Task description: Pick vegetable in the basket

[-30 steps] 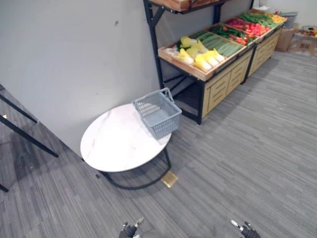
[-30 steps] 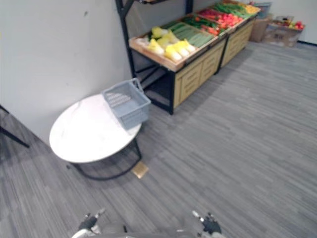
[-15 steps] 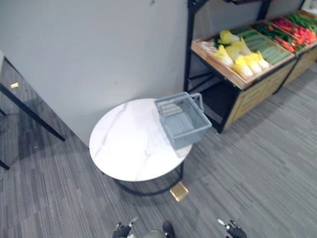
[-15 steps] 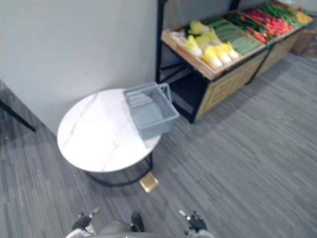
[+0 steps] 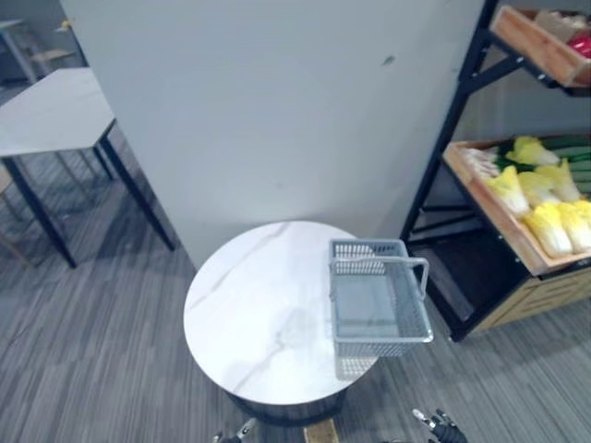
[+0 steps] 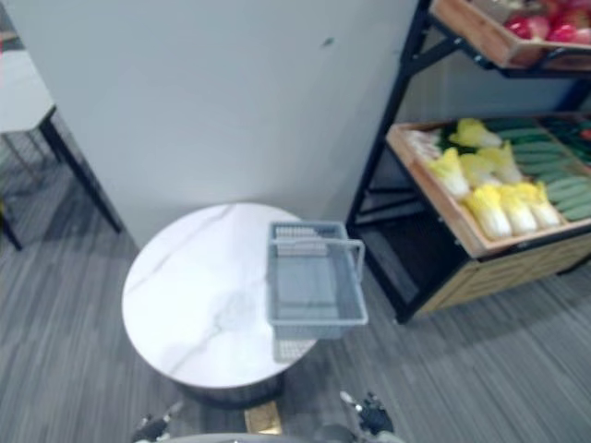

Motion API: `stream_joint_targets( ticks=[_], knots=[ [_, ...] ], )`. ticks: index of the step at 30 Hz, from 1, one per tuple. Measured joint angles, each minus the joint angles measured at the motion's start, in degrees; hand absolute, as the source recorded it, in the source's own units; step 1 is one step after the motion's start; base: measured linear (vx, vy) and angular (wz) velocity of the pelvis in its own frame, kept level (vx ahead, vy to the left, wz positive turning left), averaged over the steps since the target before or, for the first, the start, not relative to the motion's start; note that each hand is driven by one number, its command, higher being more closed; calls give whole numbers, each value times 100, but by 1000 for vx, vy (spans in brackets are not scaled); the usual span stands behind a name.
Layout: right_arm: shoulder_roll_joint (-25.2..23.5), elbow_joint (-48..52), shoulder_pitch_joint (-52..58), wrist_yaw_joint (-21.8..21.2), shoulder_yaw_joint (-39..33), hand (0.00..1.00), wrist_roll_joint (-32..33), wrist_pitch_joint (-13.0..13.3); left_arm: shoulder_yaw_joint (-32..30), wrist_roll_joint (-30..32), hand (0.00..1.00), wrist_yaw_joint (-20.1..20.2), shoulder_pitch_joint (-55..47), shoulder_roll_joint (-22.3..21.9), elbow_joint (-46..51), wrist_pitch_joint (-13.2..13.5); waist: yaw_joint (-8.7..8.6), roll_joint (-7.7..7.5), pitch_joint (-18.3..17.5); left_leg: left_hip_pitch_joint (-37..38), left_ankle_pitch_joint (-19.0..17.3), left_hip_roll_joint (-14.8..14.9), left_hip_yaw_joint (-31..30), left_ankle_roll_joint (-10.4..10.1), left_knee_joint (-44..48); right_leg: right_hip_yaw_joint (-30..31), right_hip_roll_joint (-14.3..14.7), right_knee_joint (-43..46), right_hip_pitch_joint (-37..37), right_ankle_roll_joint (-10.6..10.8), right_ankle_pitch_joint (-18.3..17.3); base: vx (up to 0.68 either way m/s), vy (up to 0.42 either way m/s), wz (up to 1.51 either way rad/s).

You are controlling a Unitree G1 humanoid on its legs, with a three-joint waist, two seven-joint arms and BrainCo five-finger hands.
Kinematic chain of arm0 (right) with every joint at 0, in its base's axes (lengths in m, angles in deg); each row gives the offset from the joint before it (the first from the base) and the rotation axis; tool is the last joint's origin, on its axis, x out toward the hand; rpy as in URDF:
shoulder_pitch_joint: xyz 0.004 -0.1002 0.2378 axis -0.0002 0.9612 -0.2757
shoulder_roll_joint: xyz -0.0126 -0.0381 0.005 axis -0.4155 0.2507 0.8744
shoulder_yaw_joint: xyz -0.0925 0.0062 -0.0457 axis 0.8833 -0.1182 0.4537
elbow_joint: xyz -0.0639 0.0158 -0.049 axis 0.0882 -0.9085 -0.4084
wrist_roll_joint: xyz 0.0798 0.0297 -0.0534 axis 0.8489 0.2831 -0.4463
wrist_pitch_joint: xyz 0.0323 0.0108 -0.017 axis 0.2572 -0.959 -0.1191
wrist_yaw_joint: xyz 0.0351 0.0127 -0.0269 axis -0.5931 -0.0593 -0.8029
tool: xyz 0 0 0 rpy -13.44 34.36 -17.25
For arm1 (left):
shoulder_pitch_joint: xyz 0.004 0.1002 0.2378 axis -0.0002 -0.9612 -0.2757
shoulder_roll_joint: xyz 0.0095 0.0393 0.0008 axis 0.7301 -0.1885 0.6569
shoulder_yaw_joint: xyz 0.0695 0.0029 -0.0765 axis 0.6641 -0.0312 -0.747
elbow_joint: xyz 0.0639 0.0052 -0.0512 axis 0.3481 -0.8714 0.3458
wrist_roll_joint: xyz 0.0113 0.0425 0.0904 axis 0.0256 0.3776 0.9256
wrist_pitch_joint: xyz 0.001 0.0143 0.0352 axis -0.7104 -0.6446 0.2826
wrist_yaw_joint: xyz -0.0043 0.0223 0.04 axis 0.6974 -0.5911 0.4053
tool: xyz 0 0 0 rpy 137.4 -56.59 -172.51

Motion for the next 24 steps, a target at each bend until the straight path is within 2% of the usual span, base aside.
stream_joint_targets(
  ticks=[2, 4, 6, 9, 11, 13, 15, 18, 19, 21, 22, 23, 24],
  knots=[
    [45, -108, -5, 86, -125, 0, 129, -9, 136, 4, 0, -64, -10, -20, -17, 5, -26, -28, -19, -22, 487, 26, 370, -106, -190, -82, -13, -215, 103, -101, 26, 80, -222, 32],
    [203, -201, -1, 117, -302, 0, 212, -15, 252, 23, 0, -104, -11, -106, -92, 7, -55, 238, 3, 126, 865, 32, 595, -114, -670, -77, 80, -380, 100, -209, 130, 69, -178, -8],
    [328, -359, 16, 201, -571, 0, 210, -57, 225, 26, 0, -114, -11, -210, -129, 12, -64, 364, 4, 270, 1015, 57, 737, -122, -931, -30, 167, -422, 102, -225, 147, 39, -94, -19],
    [311, -480, 146, 300, -992, 0, 210, -116, 155, 188, 0, -106, -14, -193, -136, 9, -91, 354, 1, 481, 1017, 206, 1003, -153, -1156, -1, 336, -601, 213, -308, 217, 16, -18, -19],
    [358, -491, 199, 402, -1617, 0, 218, -121, 43, 425, 0, -97, -16, -173, -71, 6, -182, 273, -7, 557, 970, 226, 1205, -219, -1284, 25, 384, -723, 234, -288, 282, -34, 8, -9],
    [459, -467, 190, 459, -2013, 0, 218, -128, 3, 500, 0, -87, -21, -177, -56, -5, -205, 270, -5, 567, 873, 225, 1366, -305, -1307, 98, 402, -824, 209, -251, 368, -49, 54, -19],
    [667, -361, 119, 492, -2518, 0, 213, -205, -20, 719, 0, -41, -25, -177, -24, -19, -201, 309, -13, 579, 622, 213, 1610, -306, -1334, 243, 451, -1058, 192, -190, 602, -67, 101, -35],
    [984, -17, -42, 578, -2778, 0, 162, -293, -13, 898, 0, 37, -36, -159, 12, -22, -208, 374, -24, 554, 259, 191, 1870, -351, -1332, 413, 480, -1413, 188, -111, 918, -116, 132, -31],
    [1042, 115, -80, 605, -2774, 0, 74, -315, -9, 912, 0, 41, -49, -150, 58, -21, -206, 358, -24, 543, 239, 149, 1927, -330, -1306, 484, 461, -1485, 190, -121, 969, -96, 62, -34],
    [1187, 1002, -105, 714, -2637, 0, -354, -340, 54, 914, 0, 57, -134, -78, 148, -19, -207, 311, -11, 535, 119, 47, 2120, -296, -1209, 656, 393, -1662, 183, -73, 1134, -119, 57, -49],
    [1294, 1914, -23, 781, -2390, 0, -591, -385, 197, 919, 0, 60, -216, -30, 178, -18, -229, 292, 2, 531, 34, 18, 2223, -296, -1143, 748, 374, -1746, 171, -66, 1210, -98, 54, -56],
    [1420, 2865, 115, 869, -2104, 0, -902, -392, 334, 919, 0, 62, -290, -7, 174, -15, -241, 348, -15, 526, -4, -4, 2275, -293, -1107, 831, 360, -1809, 157, -45, 1260, -45, 32, -54],
    [1753, 4119, 306, 943, -1629, 0, -1360, -368, 576, 918, 0, 69, -383, -2, 161, -10, -269, 417, -65, 492, -27, -26, 2369, -284, -1088, 944, 359, -1818, 65, -4, 1289, -19, 15, -39]
  ],
)
